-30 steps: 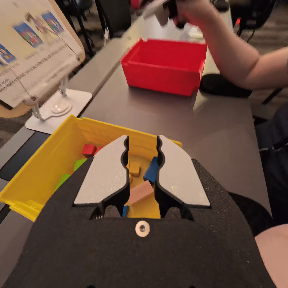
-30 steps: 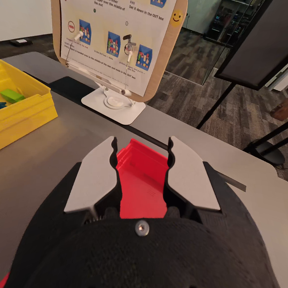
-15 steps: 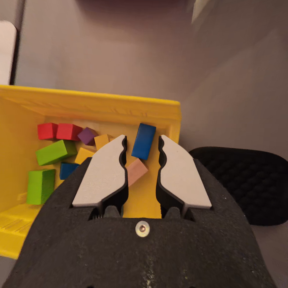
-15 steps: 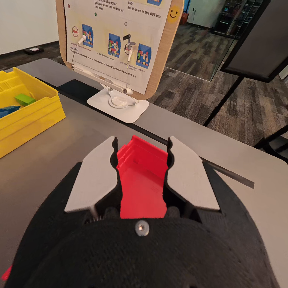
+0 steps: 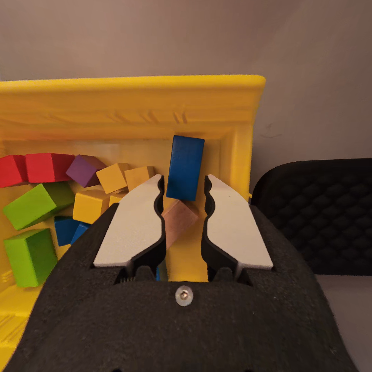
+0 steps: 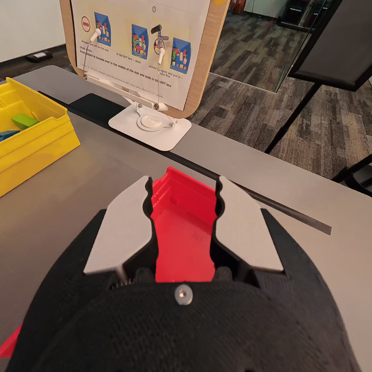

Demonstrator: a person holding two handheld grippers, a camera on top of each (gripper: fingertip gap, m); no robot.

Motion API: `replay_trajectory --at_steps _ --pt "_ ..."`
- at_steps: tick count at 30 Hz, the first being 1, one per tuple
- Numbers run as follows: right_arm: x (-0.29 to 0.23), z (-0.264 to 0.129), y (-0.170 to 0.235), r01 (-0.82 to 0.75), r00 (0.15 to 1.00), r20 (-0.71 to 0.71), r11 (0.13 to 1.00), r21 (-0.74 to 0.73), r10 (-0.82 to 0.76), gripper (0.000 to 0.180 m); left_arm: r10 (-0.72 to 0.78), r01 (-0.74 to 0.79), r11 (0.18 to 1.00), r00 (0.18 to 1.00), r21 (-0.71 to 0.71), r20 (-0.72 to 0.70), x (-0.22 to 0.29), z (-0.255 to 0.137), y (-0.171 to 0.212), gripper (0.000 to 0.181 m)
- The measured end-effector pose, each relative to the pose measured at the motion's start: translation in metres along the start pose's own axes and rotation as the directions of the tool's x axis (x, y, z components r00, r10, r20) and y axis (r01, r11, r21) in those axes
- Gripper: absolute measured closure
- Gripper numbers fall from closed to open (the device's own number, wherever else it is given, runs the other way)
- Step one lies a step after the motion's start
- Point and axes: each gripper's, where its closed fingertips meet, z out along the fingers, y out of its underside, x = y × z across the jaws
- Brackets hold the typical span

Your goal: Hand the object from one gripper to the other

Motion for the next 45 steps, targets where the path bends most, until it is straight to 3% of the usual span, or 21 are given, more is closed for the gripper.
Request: replay_trajectory --at_steps 22,28,33,36,39,42,45 --pt "0.002 0.005 0.008 0.008 1.000 0.007 0.999 -0.037 -0.008 0.120 0.028 -0.029 0.996 0.999 -0.086 -0.019 -0.001 0.021 0.009 0.147" --pt "0.001 0.003 0.004 0.033 0.999 0.000 0.999 -0.020 -0.033 0.120 0.001 0.001 0.999 0.998 -0.047 0.057 -0.012 -0.008 -0.002 0.148" --pt "-0.012 0.002 -0.007 0.078 0.997 0.022 0.997 0.025 -0.079 0.121 -0.005 0.002 1.000 0.978 0.014 0.208 -0.032 -0.054 -0.018 0.147" --pt "-0.040 0.001 -0.023 0.133 0.987 0.081 0.987 0.087 -0.140 0.122 -0.021 -0.016 0.993 0.952 0.117 0.307 -0.042 -0.084 -0.045 0.148" --pt "-0.101 -0.005 -0.046 0.186 0.942 0.239 0.959 0.212 -0.236 0.122 -0.018 -0.058 0.982 0.919 0.182 0.394 -0.047 -0.102 -0.076 0.147" --pt "-0.183 -0.019 -0.060 0.207 0.822 0.447 0.916 0.345 -0.354 0.127 0.005 -0.116 0.966 0.904 0.231 0.428 -0.047 -0.103 -0.114 0.148" --pt "-0.244 -0.029 -0.049 0.320 0.683 0.514 0.845 0.428 -0.519 0.128 0.041 -0.163 0.954 0.904 0.253 0.425 -0.046 -0.094 -0.147 0.148"
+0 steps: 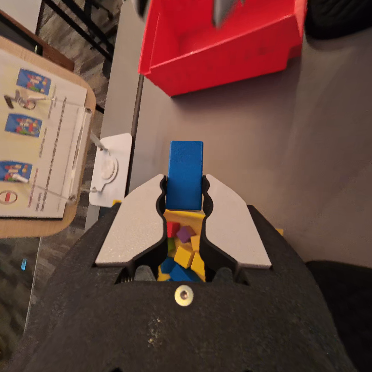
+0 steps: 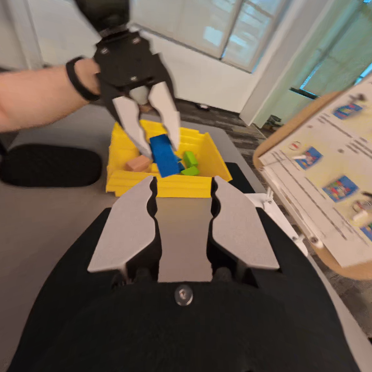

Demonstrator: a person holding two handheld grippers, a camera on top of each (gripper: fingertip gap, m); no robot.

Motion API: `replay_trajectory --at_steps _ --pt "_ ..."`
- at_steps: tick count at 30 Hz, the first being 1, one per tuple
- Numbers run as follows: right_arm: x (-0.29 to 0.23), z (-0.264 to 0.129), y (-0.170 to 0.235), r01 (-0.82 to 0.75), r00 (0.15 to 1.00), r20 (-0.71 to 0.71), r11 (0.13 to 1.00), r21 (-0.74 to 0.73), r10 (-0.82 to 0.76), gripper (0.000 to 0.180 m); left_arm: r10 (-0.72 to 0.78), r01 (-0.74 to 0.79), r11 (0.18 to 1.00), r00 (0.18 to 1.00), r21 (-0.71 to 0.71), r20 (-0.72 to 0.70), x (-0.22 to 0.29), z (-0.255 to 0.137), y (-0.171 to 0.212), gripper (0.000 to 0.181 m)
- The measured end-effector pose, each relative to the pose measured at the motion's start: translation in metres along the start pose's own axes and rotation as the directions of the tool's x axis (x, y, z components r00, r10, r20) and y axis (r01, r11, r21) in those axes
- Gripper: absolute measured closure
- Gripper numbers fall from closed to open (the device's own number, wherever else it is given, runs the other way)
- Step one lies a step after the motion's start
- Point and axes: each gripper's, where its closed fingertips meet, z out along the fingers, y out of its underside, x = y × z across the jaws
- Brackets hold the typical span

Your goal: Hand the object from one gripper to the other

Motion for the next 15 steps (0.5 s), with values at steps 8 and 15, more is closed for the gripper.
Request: replay_trajectory --at_steps 8,15 --pt "-0.023 0.025 0.027 0.234 0.971 0.005 0.948 -0.217 -0.238 0.127 0.071 -0.070 0.997 0.997 0.039 -0.036 0.011 0.036 -0.047 0.148" --pt "-0.017 0.019 0.045 0.197 0.980 0.049 0.943 -0.268 -0.191 0.145 0.080 -0.074 0.993 0.995 0.093 -0.060 0.018 0.045 -0.065 0.148"
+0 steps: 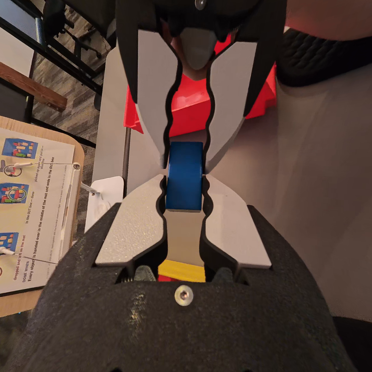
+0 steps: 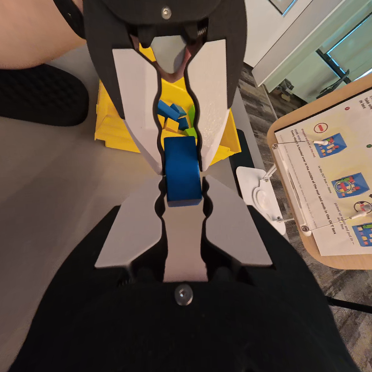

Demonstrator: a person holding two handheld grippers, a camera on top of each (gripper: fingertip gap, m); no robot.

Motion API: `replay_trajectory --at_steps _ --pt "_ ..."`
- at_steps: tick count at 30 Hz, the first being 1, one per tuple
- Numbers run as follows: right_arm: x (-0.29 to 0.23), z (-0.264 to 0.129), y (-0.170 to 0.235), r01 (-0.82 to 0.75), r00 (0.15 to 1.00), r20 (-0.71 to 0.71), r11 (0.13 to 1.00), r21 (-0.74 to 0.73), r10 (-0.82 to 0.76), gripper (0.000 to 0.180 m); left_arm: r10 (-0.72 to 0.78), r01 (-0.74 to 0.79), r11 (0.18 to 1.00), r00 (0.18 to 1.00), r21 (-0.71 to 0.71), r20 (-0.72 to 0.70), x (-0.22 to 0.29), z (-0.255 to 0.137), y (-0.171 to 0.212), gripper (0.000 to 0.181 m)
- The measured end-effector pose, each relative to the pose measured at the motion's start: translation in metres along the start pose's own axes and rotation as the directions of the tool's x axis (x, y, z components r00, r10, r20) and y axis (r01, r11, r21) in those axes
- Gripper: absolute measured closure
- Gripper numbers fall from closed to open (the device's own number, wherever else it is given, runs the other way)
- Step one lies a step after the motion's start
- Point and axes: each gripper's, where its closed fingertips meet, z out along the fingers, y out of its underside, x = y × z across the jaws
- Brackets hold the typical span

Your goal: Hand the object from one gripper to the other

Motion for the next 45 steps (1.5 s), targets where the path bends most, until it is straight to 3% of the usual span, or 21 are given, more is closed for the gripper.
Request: replay_trajectory --at_steps 11,15,18,21,25,30,36,45 --pt "-0.002 -0.004 0.011 0.017 1.000 0.026 0.998 -0.063 -0.015 0.145 -0.010 0.006 0.997 0.999 0.074 0.051 0.000 0.001 -0.008 0.147" --pt "0.027 -0.032 0.036 0.012 0.996 -0.087 0.988 -0.152 -0.026 0.145 -0.088 0.067 0.985 0.988 0.161 0.130 -0.015 -0.022 -0.014 0.139" --pt "0.068 -0.080 0.078 -0.158 0.967 -0.224 0.973 -0.165 0.119 0.145 -0.141 0.114 0.967 0.985 0.229 0.104 -0.015 -0.039 -0.017 0.140" --pt "0.099 -0.120 0.146 -0.374 0.885 -0.365 0.907 -0.193 0.288 0.145 -0.137 0.107 0.966 0.984 0.235 0.113 -0.014 -0.045 -0.017 0.141" --pt "0.101 -0.113 0.228 -0.522 0.831 -0.397 0.790 -0.320 0.389 0.145 -0.107 0.087 0.976 0.990 0.198 0.093 -0.006 -0.039 -0.017 0.141" --pt "0.082 -0.070 0.267 -0.505 0.863 -0.288 0.737 -0.448 0.416 0.145 -0.089 0.074 0.981 0.993 0.181 0.077 -0.002 -0.033 -0.018 0.141" --pt "0.063 -0.043 0.287 -0.360 0.923 -0.110 0.725 -0.588 0.369 0.144 -0.110 0.096 0.978 0.992 0.185 0.068 -0.006 -0.034 -0.014 0.141" --pt "0.071 -0.035 0.291 -0.235 0.942 0.058 0.773 -0.589 0.330 0.144 -0.106 0.092 0.979 0.992 0.181 0.068 -0.006 -0.035 -0.012 0.143"
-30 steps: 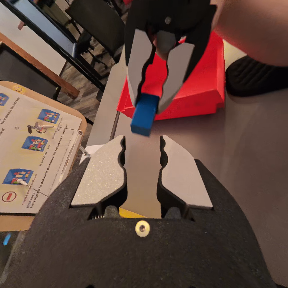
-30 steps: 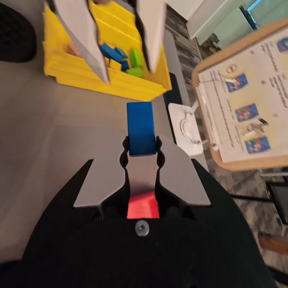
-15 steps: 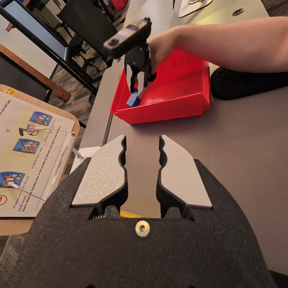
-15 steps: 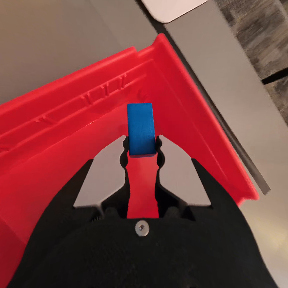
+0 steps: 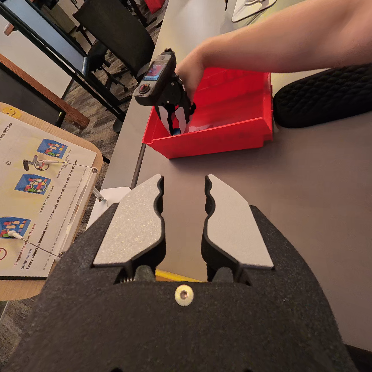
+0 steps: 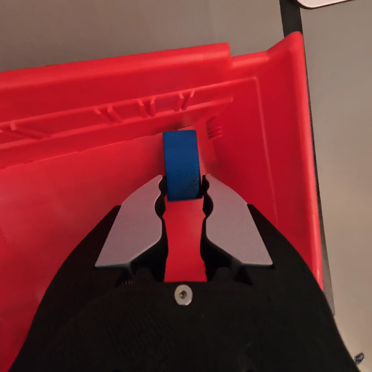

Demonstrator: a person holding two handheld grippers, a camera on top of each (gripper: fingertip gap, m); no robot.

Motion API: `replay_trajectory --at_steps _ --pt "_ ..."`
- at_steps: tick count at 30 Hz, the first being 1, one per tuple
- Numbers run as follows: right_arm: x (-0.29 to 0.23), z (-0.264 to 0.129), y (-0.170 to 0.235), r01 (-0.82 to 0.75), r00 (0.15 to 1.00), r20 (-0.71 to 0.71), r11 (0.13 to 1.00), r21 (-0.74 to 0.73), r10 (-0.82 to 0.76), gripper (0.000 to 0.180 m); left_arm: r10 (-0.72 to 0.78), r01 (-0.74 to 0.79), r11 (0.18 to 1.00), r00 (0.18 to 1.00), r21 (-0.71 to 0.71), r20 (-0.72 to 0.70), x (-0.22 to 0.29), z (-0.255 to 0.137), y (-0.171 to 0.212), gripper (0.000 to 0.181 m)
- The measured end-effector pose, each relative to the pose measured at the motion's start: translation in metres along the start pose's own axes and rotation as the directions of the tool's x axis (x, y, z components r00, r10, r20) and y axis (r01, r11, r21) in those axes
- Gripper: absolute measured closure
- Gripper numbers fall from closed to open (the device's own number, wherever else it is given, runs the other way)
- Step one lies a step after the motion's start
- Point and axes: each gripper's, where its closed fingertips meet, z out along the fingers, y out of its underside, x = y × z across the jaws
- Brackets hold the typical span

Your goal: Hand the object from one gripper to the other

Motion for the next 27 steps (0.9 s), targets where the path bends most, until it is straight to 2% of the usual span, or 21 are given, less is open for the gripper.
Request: replay_trajectory --at_steps 7,15,27 --pt "0.005 0.003 0.000 0.027 0.999 0.041 0.999 0.031 -0.028 0.144 0.010 -0.010 1.000 1.000 -0.007 -0.008 0.003 0.000 0.001 0.143" --pt "0.011 0.012 0.011 0.160 0.987 0.032 0.983 -0.087 -0.158 0.144 0.006 -0.007 0.999 1.000 -0.031 -0.015 0.002 0.005 0.009 0.144" --pt "0.013 0.006 -0.003 0.241 0.970 -0.004 0.967 -0.081 -0.242 0.144 -0.012 0.013 0.997 1.000 -0.074 0.013 -0.008 -0.002 0.022 0.143"
